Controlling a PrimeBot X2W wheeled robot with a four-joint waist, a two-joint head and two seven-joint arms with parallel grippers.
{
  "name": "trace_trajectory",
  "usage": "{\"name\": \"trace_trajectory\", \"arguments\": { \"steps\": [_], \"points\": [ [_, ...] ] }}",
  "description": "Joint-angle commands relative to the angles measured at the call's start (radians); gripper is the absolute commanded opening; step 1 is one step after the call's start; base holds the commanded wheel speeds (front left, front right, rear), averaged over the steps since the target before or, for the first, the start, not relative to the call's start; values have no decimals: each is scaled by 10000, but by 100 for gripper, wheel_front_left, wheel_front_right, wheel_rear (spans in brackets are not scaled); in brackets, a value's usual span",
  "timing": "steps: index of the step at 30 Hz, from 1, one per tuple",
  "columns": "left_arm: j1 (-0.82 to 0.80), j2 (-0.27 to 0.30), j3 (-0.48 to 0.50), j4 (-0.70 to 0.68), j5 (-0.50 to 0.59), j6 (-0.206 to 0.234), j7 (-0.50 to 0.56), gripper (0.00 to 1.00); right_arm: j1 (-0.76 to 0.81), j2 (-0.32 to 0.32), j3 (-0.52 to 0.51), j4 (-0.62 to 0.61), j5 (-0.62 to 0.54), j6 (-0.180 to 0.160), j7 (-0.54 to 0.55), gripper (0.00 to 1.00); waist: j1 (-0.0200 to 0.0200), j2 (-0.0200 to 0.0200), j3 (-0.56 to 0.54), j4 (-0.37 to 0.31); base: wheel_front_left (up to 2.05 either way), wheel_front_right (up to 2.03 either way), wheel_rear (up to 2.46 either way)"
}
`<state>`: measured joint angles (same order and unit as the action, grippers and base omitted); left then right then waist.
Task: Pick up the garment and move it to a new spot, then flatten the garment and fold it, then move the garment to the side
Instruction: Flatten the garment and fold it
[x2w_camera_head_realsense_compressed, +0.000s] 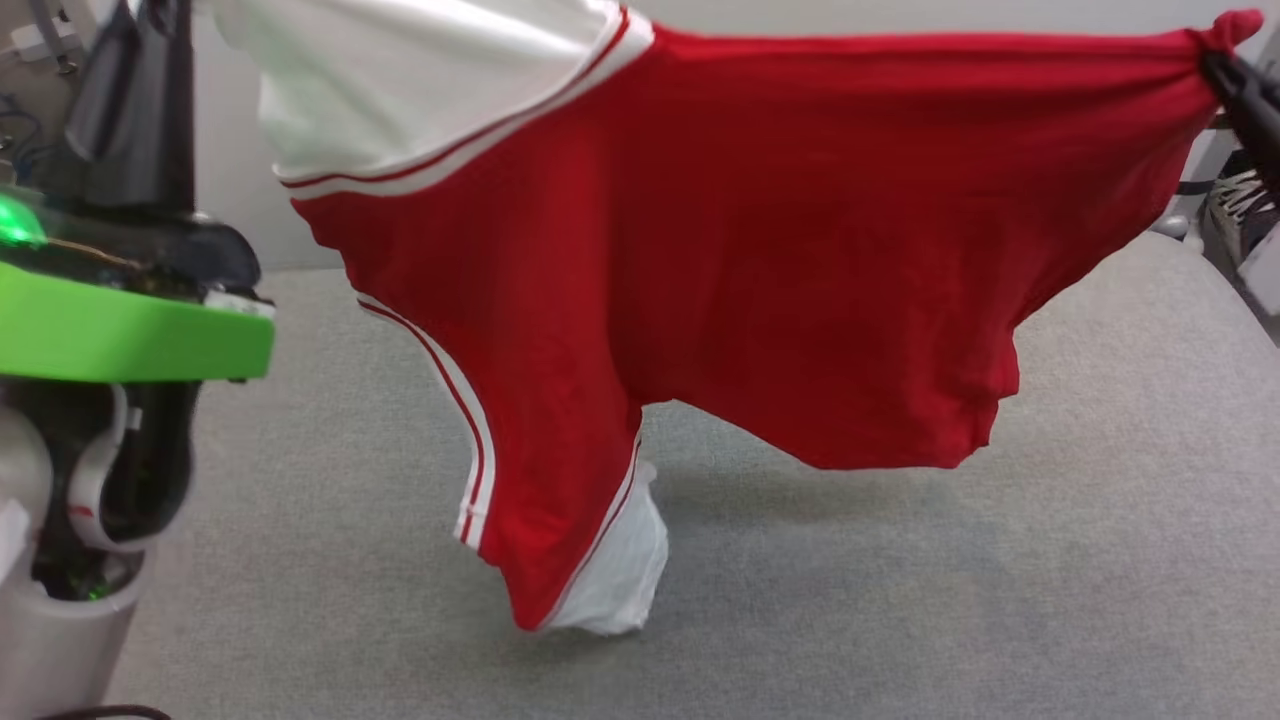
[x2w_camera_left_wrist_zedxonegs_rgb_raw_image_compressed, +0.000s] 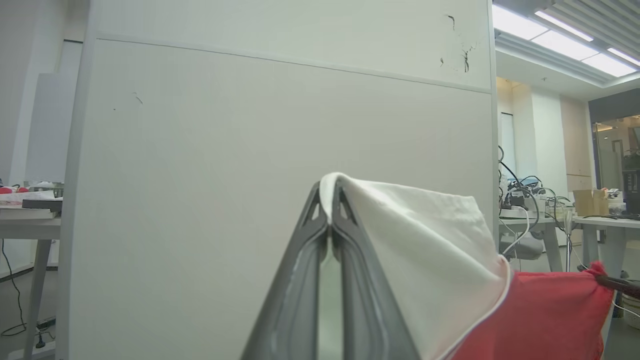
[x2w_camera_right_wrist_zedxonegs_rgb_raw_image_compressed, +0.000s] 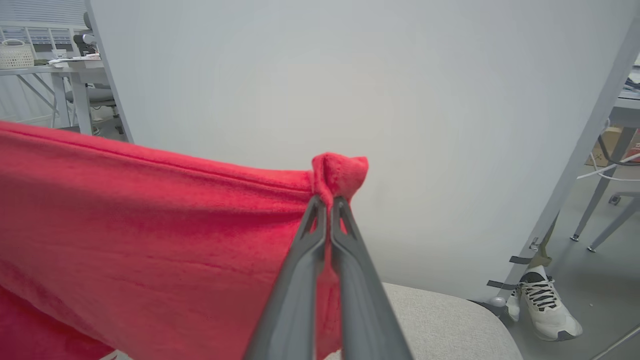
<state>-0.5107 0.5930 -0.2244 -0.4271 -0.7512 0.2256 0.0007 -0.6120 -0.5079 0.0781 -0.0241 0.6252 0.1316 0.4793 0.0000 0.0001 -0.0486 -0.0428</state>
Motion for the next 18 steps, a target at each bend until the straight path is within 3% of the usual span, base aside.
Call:
{"name": "trace_trajectory", "arguments": {
  "steps": [1, 6, 18],
  "points": [
    [-346, 140, 90, 8, 143, 15, -21, 0, 54, 79, -145, -155, -160, -9, -64, 0, 0, -1, 161, -76, 0, 0, 0],
    [-1237, 403, 86, 295, 332, -270, 81, 0, -291, 333, -638, -443, -431, -9, -169, 0, 0, -1, 676, -91, 0, 0, 0],
    [-4720, 1035, -294, 2033, 829, -1597, 614, 0, -2161, 483, -1040, -207, -1421, -9, -797, 0, 0, -1, 3263, 99, 0, 0, 0]
  ]
}}
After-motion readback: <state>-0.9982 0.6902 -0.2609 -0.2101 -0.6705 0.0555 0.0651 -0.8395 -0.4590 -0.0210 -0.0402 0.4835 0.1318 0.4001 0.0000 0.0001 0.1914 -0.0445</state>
